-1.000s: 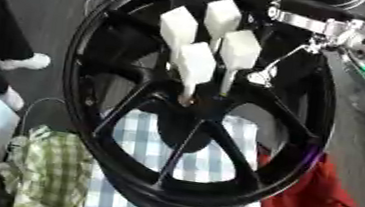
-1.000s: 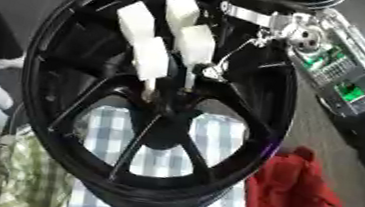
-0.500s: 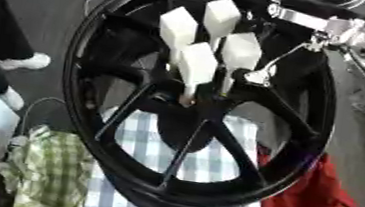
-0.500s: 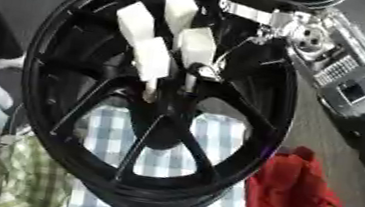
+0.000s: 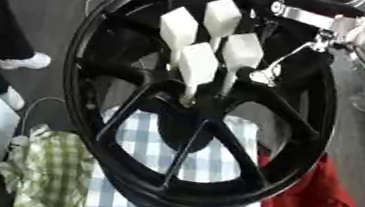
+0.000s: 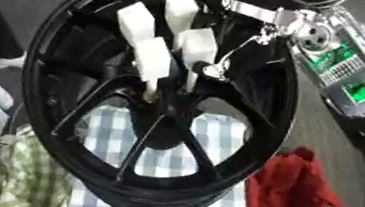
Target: Pull the pin out of the wheel hub.
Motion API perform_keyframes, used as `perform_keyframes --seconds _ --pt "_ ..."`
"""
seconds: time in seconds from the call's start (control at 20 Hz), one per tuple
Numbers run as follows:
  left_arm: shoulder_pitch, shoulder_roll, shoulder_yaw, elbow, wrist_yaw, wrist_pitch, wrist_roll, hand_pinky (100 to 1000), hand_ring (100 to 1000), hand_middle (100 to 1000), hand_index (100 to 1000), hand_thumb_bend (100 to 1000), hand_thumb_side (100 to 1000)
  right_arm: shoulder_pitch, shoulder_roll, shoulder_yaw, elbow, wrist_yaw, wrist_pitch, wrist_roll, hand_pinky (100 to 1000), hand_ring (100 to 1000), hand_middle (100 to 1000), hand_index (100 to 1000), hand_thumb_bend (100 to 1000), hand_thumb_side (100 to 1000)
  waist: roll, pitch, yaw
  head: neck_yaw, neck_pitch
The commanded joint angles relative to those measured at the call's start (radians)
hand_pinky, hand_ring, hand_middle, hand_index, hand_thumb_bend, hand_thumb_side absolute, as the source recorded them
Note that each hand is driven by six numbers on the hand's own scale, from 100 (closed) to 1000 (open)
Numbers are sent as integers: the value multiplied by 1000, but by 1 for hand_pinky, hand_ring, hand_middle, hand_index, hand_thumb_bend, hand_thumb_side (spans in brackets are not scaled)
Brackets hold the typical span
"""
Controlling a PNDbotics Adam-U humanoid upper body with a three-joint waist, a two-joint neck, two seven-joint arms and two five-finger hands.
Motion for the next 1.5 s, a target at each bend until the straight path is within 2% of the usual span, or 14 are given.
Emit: perform_keyframes --seconds 0.05,0.1,0.35,0.45,0.85,1.2,1.5 --pt "-12 18 8 -10 -7 0 -1 761 872 823 810 406 782 -16 -16 -15 0 -23 8 -12 717 540 561 667 230 121 4 -14 2 -1 -2" --pt "-12 18 9 -10 -7 0 0 761 872 823 810 405 782 -17 -15 -15 0 -35 13 -17 714 530 552 657 196 128 4 -14 2 -1 -2" --pt "-13 15 8 -10 -6 -1 -2 761 872 823 809 402 785 -21 -10 -12 -5 -76 25 -37 706 508 529 633 144 100 4 -14 2 -1 -2" --pt "-11 15 9 -8 -7 0 -4 762 872 821 807 398 785 -19 -9 -11 -2 -83 24 -36 697 481 499 594 100 100 4 -13 2 -1 -2" --pt "-11 18 11 -6 -8 0 0 762 872 820 806 396 785 -25 -21 -30 -26 -138 35 -50 686 447 451 530 100 100 2 -15 1 -1 -2" --pt "-7 24 13 -6 -8 -1 2 761 871 820 805 398 784 -30 -57 -66 -80 -172 40 -66 681 431 434 514 100 100 -2 -20 -4 6 -2" --pt "-6 26 15 -7 -8 -2 5 762 871 820 805 398 783 -17 -88 -104 -133 -217 67 -90 679 421 428 508 100 100 -3 -21 -8 0 -2"
